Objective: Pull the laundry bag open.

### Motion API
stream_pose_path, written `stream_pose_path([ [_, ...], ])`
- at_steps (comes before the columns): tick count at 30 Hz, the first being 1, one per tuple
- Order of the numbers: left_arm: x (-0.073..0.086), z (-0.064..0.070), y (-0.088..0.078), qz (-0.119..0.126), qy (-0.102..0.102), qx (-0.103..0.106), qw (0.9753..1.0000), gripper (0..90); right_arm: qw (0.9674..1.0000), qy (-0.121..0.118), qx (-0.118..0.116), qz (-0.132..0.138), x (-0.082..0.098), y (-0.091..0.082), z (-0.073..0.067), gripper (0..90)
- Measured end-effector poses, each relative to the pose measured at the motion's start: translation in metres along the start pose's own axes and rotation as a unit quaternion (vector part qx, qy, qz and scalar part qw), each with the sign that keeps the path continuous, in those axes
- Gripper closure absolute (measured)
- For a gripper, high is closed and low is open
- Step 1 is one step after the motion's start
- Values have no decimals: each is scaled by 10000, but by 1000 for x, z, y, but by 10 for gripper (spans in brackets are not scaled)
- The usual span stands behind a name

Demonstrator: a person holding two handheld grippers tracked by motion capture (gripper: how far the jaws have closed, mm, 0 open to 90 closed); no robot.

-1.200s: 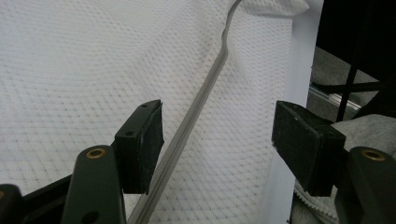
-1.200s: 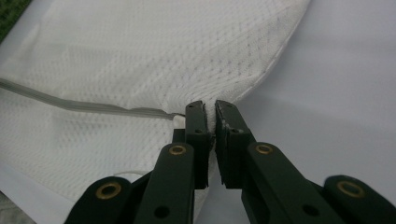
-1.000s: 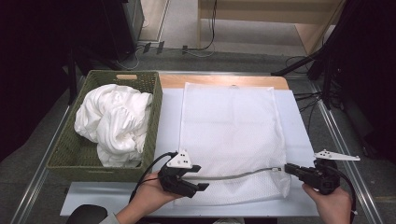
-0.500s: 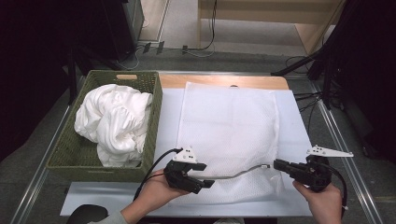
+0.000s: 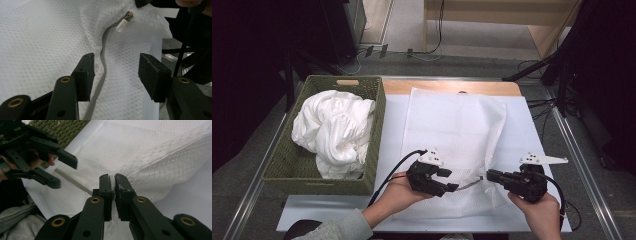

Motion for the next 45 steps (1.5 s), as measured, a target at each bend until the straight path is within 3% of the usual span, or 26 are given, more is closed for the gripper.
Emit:
stream_pose_path([
  [11,-5,-7,31,60,-141,385,9991,648,9998,-120,-142,-45,1,7,-10,851],
  [19,-7,-11,40,91,-67,490,9987,672,9994,-238,-218,-88,1,9,-14,852],
  [23,-7,-12,44,118,-213,643,9976,707,9992,-306,-229,-104,2,10,-17,851],
  [30,-6,-8,45,-54,-322,779,9964,794,9993,-291,-223,-120,3,11,-16,851],
  [37,-5,-6,47,-94,-279,688,9972,810,9992,-277,-234,-149,4,12,-16,845],
  [42,-6,-10,46,23,-308,755,9967,726,9989,-291,-303,-183,5,11,-18,848],
  [45,-5,-8,47,-29,-348,868,9956,761,9989,-328,-292,-184,5,11,-19,848],
])
Point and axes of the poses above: each handheld gripper's, and its own axes: y roughly forward along the jaws, x roughly out of its underside, z roughly to its right, the point moved 4 cm from there along y, roughly forward along the jaws, and after that the axes turned 9 degrees about x, right-handed, at the moved point
